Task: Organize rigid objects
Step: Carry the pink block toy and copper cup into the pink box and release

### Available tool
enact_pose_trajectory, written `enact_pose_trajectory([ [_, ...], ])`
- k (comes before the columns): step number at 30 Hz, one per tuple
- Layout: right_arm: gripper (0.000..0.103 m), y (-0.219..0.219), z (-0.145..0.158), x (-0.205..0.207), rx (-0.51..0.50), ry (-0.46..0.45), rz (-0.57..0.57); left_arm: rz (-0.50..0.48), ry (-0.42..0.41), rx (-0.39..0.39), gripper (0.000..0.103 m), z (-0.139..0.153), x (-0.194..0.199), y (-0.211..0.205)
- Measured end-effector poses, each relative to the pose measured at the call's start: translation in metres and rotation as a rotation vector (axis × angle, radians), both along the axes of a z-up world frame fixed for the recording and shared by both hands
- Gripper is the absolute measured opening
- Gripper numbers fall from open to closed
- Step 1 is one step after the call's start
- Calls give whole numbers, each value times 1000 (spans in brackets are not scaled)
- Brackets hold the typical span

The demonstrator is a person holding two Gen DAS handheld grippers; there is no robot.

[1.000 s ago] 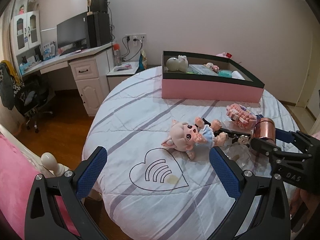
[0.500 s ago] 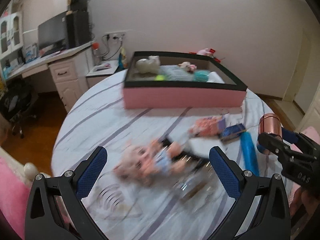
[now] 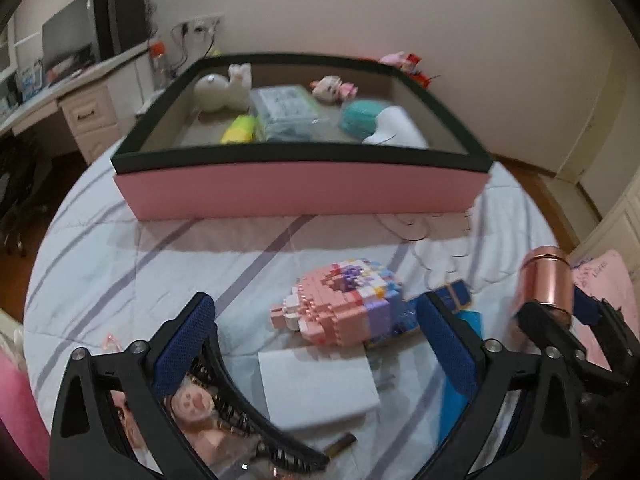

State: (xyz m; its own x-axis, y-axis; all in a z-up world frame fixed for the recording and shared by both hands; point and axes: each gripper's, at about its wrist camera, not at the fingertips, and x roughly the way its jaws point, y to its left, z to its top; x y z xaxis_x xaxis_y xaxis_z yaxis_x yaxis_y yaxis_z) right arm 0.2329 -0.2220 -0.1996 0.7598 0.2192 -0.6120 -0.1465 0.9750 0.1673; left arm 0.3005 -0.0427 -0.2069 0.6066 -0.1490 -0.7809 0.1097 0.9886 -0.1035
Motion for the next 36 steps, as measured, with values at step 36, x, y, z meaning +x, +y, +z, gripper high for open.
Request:
enact_pose_trajectory([
  [36, 70, 48, 34, 149, -273, 3, 84, -12, -139, 111, 61, 53, 107, 63],
])
